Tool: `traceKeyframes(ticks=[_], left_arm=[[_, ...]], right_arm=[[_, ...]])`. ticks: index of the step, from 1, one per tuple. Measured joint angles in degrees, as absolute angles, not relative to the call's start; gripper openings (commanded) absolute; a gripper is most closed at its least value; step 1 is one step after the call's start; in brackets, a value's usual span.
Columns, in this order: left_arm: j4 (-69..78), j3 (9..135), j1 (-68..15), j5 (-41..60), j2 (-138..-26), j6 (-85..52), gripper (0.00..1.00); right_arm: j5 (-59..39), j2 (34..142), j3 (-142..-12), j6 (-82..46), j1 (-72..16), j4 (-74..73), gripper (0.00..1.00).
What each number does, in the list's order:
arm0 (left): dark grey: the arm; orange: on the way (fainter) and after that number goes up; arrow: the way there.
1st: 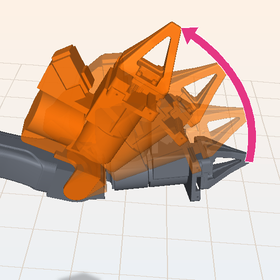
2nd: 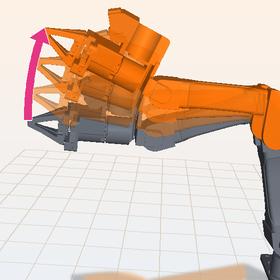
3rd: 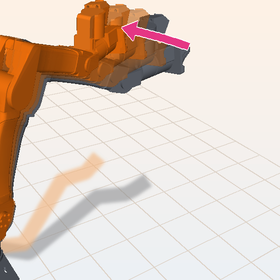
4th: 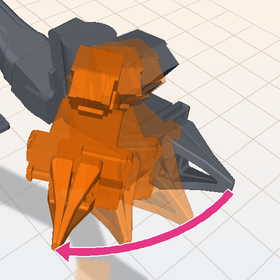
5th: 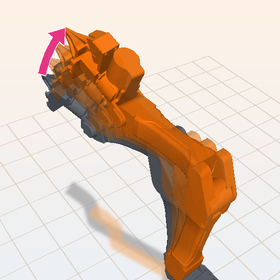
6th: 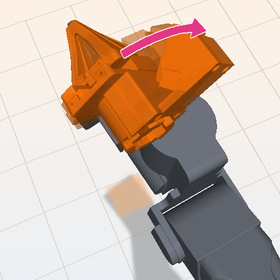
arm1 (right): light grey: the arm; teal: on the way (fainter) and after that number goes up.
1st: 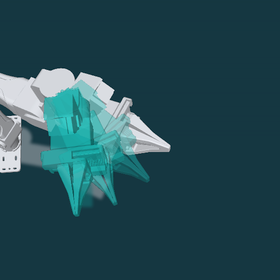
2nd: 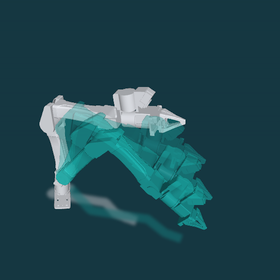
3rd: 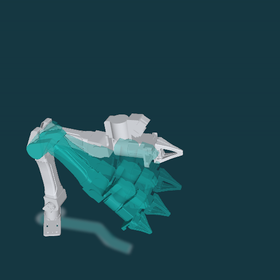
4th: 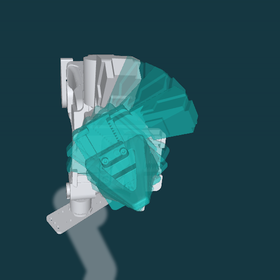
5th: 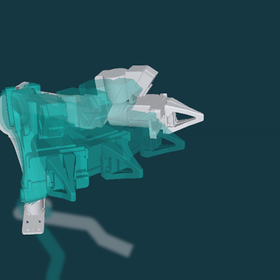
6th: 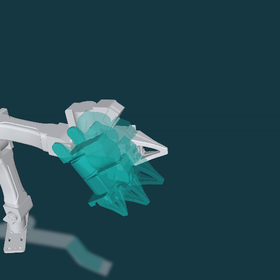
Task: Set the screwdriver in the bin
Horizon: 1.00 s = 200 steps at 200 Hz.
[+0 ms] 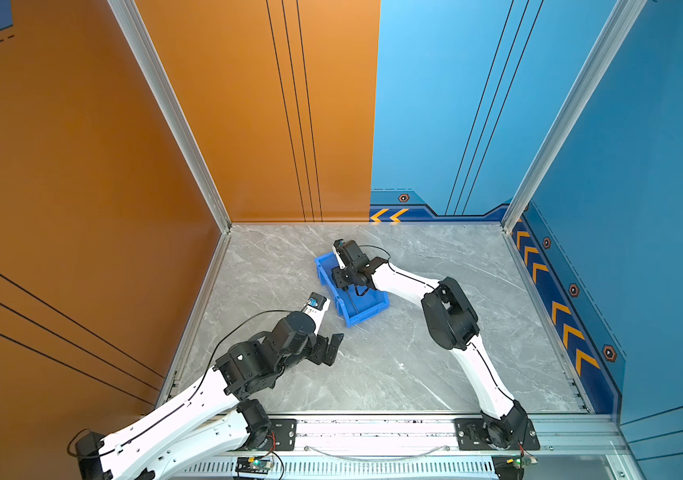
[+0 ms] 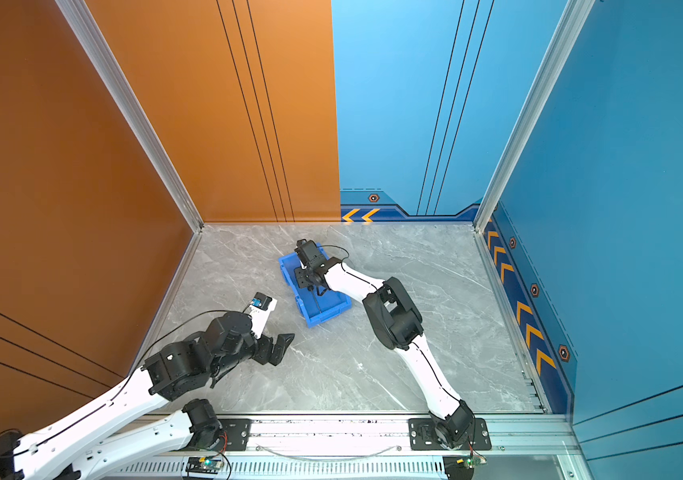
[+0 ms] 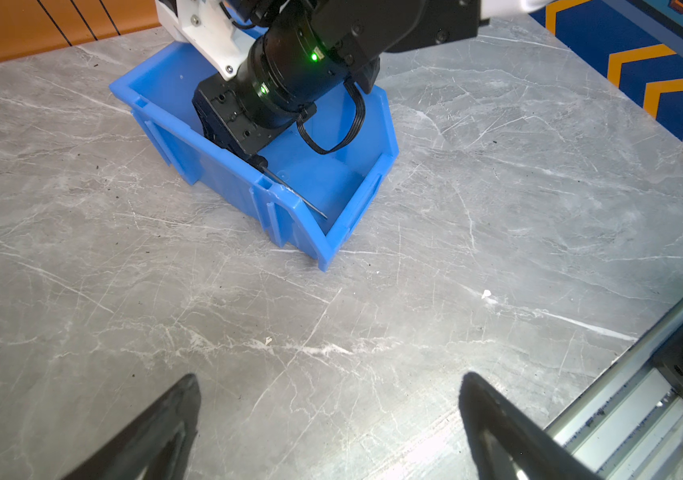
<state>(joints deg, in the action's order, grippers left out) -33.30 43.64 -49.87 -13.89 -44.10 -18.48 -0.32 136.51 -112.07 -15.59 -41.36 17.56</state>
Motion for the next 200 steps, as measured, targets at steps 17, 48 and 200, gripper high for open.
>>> traceKeyframes(ticks=[17,48,200], left_arm=[[-33.32,43.64,-49.87,-14.31,-43.66,-18.48,0.98],[-33.74,43.64,-49.71,-15.25,-43.31,-18.26,0.98],[-33.91,42.13,-44.97,-26.44,-41.63,-17.12,0.98]], right_arm=[[0.23,133.67,-111.39,-14.96,-41.56,17.52,0.50],[1.06,126.32,-109.21,-14.31,-41.87,17.21,0.50],[6.68,97.49,-82.00,-12.84,-42.44,15.33,0.85]])
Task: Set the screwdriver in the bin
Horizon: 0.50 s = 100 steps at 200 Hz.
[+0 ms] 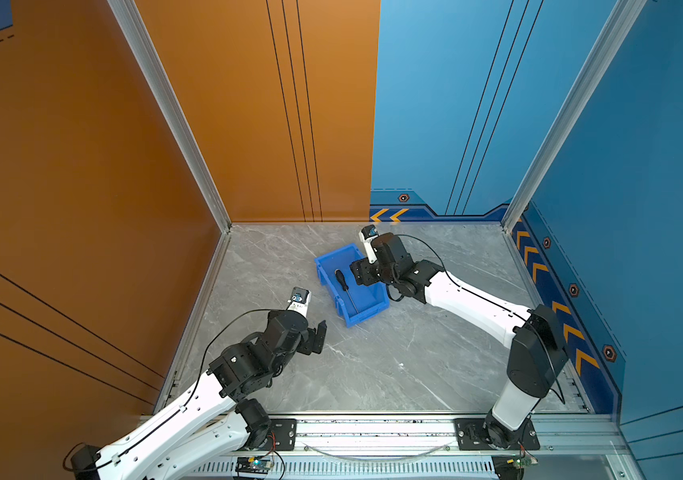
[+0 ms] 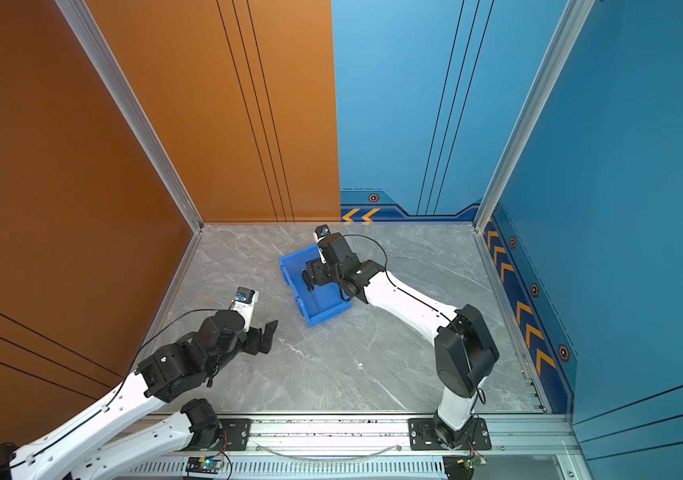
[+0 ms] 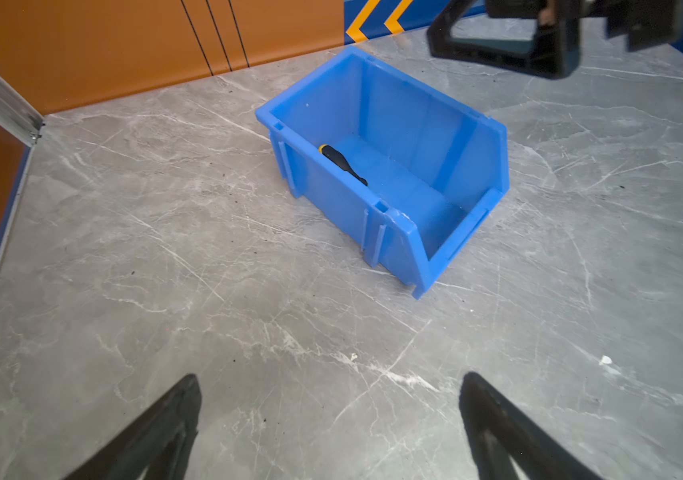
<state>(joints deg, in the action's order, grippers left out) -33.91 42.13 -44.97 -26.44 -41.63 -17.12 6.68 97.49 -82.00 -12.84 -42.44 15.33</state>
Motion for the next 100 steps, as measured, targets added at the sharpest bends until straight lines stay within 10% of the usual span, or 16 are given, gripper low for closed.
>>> traceKeyframes(ticks=[25,100], left_arm=[[-32.82,41.28,-42.33,-27.59,-41.43,-15.31,0.98],[-24.53,32.12,-31.79,-27.40,-40.03,-12.16,0.98]], right_arm=[[11.20,91.96,-79.13,-13.06,-42.81,17.50,1.00],[28.51,66.17,-56.12,-17.10,-43.88,21.47,1.00]])
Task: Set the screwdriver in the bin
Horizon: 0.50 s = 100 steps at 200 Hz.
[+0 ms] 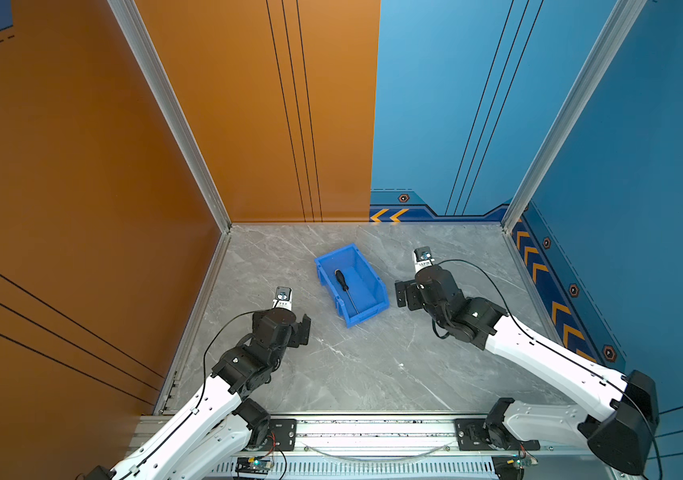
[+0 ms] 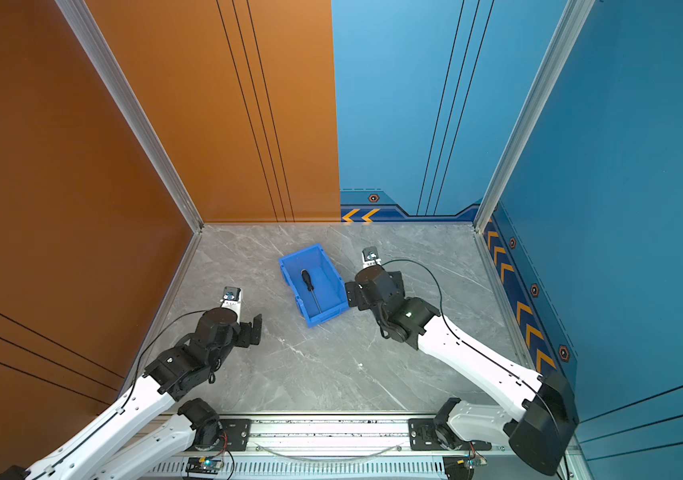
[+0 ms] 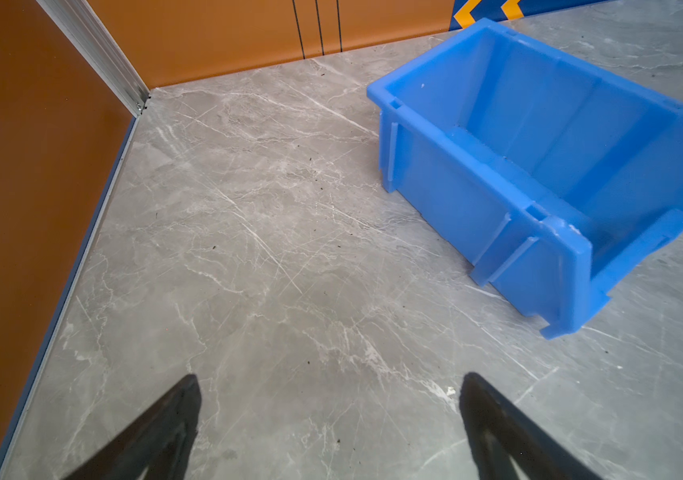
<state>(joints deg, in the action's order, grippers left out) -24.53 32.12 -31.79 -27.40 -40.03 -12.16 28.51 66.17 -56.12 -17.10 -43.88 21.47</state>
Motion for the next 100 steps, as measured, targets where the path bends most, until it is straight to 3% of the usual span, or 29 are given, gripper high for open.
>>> traceKeyframes(ticks=[56,100], left_arm=[[-18.85,25.54,-24.97,-26.96,-38.61,-10.02,0.98],[-14.20,24.05,-18.33,-26.94,-41.10,-9.02,0.98]], right_arm=[[37.89,51.51,-39.92,-21.26,-32.45,20.88,1.00],[32.75,40.60,-19.20,-12.88,-25.85,5.19,1.00]])
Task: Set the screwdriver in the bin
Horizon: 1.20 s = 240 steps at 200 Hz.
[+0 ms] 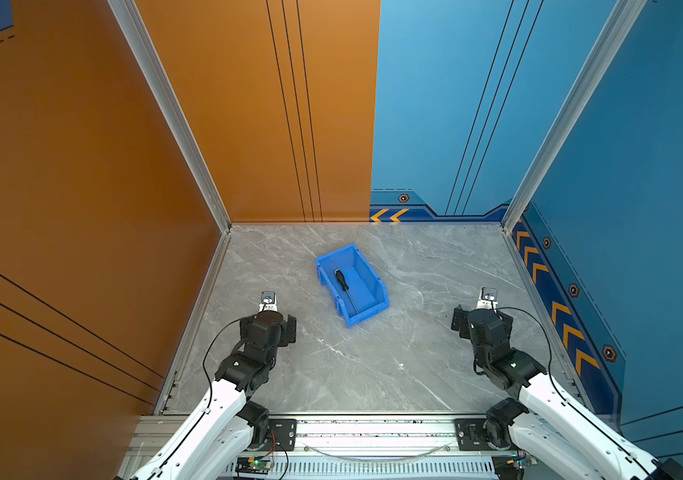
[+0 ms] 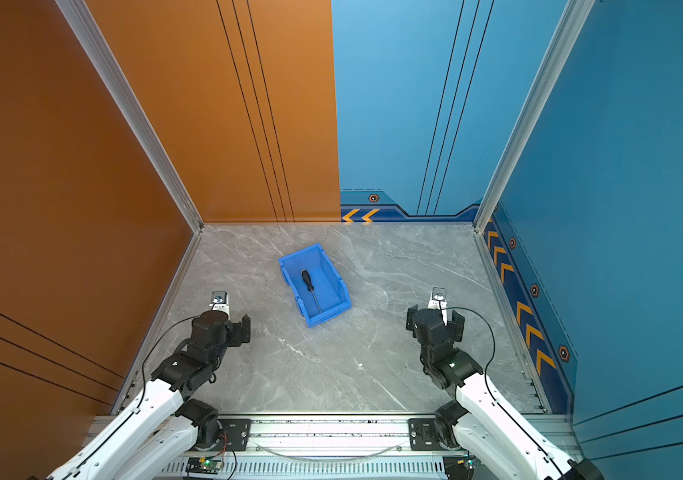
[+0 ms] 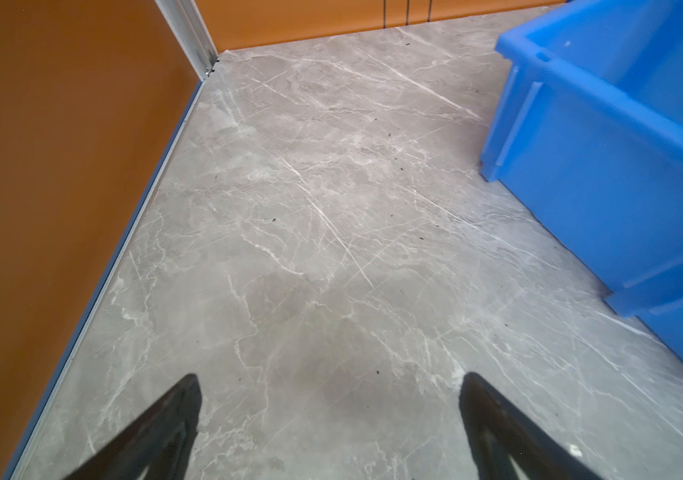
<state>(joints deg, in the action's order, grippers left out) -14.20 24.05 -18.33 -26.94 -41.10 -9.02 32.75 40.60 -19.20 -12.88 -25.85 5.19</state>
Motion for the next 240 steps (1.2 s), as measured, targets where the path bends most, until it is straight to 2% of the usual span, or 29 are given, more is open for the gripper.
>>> traceKeyframes(ticks=[38,67,115,171,240], left_arm=[[-6.20,22.44,-10.63,-25.10,-45.21,-8.34,0.98],[1.45,20.27,-7.79,-24.29,-50.59,-7.35,0.98],[14.31,19.16,-6.63,-23.70,-62.83,-6.42,0.98],[28.18,19.62,-5.50,-22.17,-72.97,-4.69,0.98],[37.82,21.52,-5.23,-19.55,-78.72,-2.85,0.98]], right_arm=[[25.82,41.82,-16.64,-5.48,-21.71,-4.58,1.00],[22.37,45.82,-16.16,-3.31,-18.15,-8.64,1.00],[18.50,51.72,-11.81,-1.93,-13.02,-19.14,1.00],[13.67,65.71,-11.94,-1.26,-7.84,-34.92,1.00],[11.53,80.75,-15.90,-1.28,-5.32,-50.59,1.00]])
